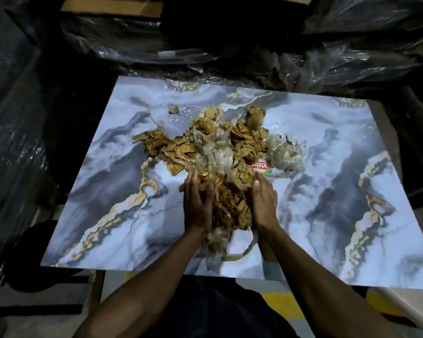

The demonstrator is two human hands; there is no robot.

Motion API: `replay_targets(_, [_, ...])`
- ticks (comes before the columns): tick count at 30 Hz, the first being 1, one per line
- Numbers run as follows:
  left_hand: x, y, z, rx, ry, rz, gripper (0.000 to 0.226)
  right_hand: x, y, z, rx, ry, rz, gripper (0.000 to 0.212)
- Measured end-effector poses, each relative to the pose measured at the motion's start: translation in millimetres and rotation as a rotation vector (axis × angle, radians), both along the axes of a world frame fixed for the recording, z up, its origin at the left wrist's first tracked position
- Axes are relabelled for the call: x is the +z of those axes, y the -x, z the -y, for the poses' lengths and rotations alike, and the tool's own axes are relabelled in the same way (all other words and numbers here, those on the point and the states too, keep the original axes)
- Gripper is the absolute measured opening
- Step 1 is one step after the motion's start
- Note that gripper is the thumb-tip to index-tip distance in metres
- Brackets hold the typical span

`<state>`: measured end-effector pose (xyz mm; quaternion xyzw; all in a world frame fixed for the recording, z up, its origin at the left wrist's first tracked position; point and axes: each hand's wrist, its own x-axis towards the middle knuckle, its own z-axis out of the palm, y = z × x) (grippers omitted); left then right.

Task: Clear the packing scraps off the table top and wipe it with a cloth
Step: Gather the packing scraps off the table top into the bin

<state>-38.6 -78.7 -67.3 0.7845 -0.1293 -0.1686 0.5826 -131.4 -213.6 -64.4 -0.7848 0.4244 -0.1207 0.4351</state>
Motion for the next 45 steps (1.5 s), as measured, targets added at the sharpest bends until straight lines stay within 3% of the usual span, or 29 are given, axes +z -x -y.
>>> replay_targets(5, [15.0, -2.5, 11.8, 0.064, 0.138, -0.145, 0.063, 2.5, -18.1, -17.8, -0.031, -0.243, 0.266, 0.057])
replay_targets(8, [14.9, -5.7, 15.8, 0.112, 0.2, -0.242, 0.064, 15.2, -25.5, -23.2, -0.061, -0.451, 0.374, 0.055])
replay_targets(11, [20.5, -10.4, 19.0, 0.155, 0.298, -0.384, 0.066, 21.1, -33.8, -19.1, -0.097, -0.645, 0.453, 0.067])
replay_targets(13, [32.3, -12.1, 22.9, 0.188, 0.352, -0.45, 0.05, 22.5, -39.8, -14.4, -0.111, -0.796, 0.491, 0.077])
replay_targets(18, [41.2, -13.0, 28.3, 0.215, 0.408, -0.516, 0.017, 33.1, -42.5, -11.1, -0.085, -1.044, 0.609, 0.069])
replay_targets(23, [56.1, -16.2, 29.5, 0.254, 0.504, -0.532, 0.039, 52.2, -49.9, -4.9, -0.016, -1.035, 0.615, 0.074])
replay_targets(28, [87.8, -20.5, 34.8, 0.311, 0.598, -0.485, 0.028, 82.0, -63.6, 8.7, 0.058, -1.013, 0.595, 0.088])
replay_targets(31, [106.9, -24.1, 30.3, 0.351, 0.639, -0.421, 0.047, 97.0, -74.6, 12.0, 0.17, -0.953, 0.565, 0.076])
replay_targets(33, [105.5, -28.6, -12.6, 0.606, 0.69, -0.328, 0.051, 108.2, -95.9, -30.0, 0.402, -1.019, 0.476, 0.071])
replay_targets(39, [120.1, -49.4, -53.3, 0.695, 0.758, -0.294, 0.028, 135.0, -123.2, -69.2, 0.56, -1.01, 0.455, 0.056])
replay_targets(42, [123.0, -52.1, -57.7, 0.699, 0.758, -0.305, 0.035, 145.0, -122.8, -70.6, 0.61, -1.004, 0.478, 0.04])
replay_targets(45, [129.8, -52.3, -60.8, 0.667, 0.769, -0.268, 0.041, 152.0, -125.4, -74.5, 0.634, -1.039, 0.514, 0.045])
